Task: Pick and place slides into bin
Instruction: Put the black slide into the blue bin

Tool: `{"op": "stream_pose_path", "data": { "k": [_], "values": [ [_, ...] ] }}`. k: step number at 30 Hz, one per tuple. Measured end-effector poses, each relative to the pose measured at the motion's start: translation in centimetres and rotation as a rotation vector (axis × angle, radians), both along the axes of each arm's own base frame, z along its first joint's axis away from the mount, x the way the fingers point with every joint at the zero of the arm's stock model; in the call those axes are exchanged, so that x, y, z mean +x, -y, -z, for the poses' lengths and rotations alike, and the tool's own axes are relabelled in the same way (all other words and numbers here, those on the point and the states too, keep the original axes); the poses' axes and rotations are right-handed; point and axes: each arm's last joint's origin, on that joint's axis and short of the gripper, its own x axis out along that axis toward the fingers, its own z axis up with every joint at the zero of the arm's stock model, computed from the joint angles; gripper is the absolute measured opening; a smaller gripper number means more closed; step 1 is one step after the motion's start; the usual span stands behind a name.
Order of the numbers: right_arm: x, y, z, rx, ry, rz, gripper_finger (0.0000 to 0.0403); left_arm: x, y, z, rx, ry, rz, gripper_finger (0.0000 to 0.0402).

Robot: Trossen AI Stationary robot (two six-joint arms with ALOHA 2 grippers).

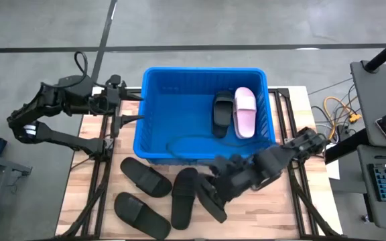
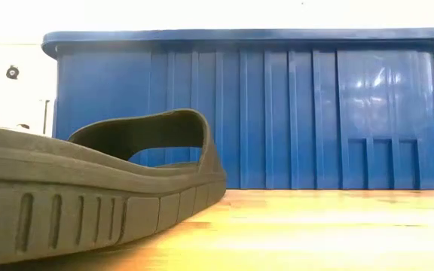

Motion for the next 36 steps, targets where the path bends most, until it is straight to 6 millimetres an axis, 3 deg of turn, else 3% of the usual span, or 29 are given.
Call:
{"op": "stream_pose_path", "data": {
  "k": [5,9,18,30,36],
  "values": [
    [-0.1,1.6,-4.3,-0.186,0.318,0.026,0.0011,-0.4,0.0,-0.1,0.001,0.011,0.000,0.0262],
    [0.0,3.5,-5.8,-0.370,0.403,0.087,0.0011,-0.8,0.1,-0.2,0.002,0.023,0.000,0.0262],
    [2.4,9.0,-4.5,-0.574,0.260,0.118,0.0012,-1.7,0.1,-0.5,-0.004,0.053,-0.003,0.0262],
    [3.4,17.1,-4.4,-0.792,0.083,0.079,0.0012,-2.6,0.2,-1.5,0.001,0.164,-0.004,0.0262],
    [3.8,21.6,-2.4,-0.887,-0.107,0.014,0.0012,-3.1,0.2,-1.9,0.007,0.209,-0.003,0.0262]
  ]
}}
